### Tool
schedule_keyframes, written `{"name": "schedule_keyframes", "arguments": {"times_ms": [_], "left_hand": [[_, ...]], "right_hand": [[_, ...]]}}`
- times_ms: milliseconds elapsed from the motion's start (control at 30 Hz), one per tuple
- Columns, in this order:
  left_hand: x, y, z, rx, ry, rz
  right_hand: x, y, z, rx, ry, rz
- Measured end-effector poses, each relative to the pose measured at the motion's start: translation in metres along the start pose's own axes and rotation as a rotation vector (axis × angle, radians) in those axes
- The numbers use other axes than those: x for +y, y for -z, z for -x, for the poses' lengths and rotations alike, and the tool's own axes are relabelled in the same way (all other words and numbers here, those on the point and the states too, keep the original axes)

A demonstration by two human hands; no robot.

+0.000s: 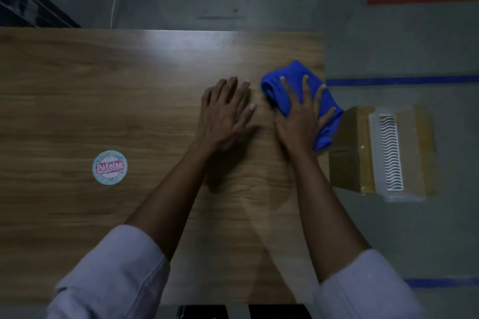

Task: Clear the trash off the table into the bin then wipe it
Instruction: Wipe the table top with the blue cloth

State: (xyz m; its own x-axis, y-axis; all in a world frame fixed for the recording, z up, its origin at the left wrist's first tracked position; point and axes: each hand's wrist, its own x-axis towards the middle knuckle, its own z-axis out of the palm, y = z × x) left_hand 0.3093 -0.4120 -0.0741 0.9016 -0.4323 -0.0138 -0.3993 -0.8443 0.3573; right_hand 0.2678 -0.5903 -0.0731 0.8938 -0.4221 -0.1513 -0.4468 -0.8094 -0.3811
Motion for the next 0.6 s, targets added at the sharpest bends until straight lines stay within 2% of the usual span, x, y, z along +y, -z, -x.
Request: {"name": "schedule_keyframes", "arguments": {"times_ms": [67,133,233,333,367,433,500,533,600], "left_hand": [[-0.008,-0.016,0.008,-0.018,-0.034,-0.047],[-0.016,-0.022,0.014,-0.006,-0.069,-0.094],[-0.028,-0.015,0.025,0.106,-0.083,0.015],[-0.047,0.010,0.031,0.233,-0.093,0.047],[-0.052,0.020,0.029,0.248,-0.063,0.029],[-0.059,0.032,0.017,0.268,0.039,-0.018],[-0.065,0.037,0.002,0.245,0.108,-0.068],[-0.068,0.037,-0.006,0.191,0.123,-0.074],[-0.074,0.030,-0.020,0.053,0.121,-0.102]], "right_hand": [[-0.019,-0.018,-0.004,-0.012,0.115,0.103],[-0.041,-0.035,0.000,0.007,0.201,0.102],[-0.063,-0.042,0.014,-0.003,0.256,-0.110],[-0.069,-0.016,0.031,-0.095,0.156,-0.407],[-0.068,-0.004,0.034,-0.077,0.124,-0.462],[-0.058,0.016,0.028,0.081,0.059,-0.543],[-0.040,0.025,0.002,0.244,-0.024,-0.499],[-0.031,0.024,-0.017,0.233,-0.059,-0.428],[-0.015,0.012,-0.046,0.074,-0.101,-0.160]]}}
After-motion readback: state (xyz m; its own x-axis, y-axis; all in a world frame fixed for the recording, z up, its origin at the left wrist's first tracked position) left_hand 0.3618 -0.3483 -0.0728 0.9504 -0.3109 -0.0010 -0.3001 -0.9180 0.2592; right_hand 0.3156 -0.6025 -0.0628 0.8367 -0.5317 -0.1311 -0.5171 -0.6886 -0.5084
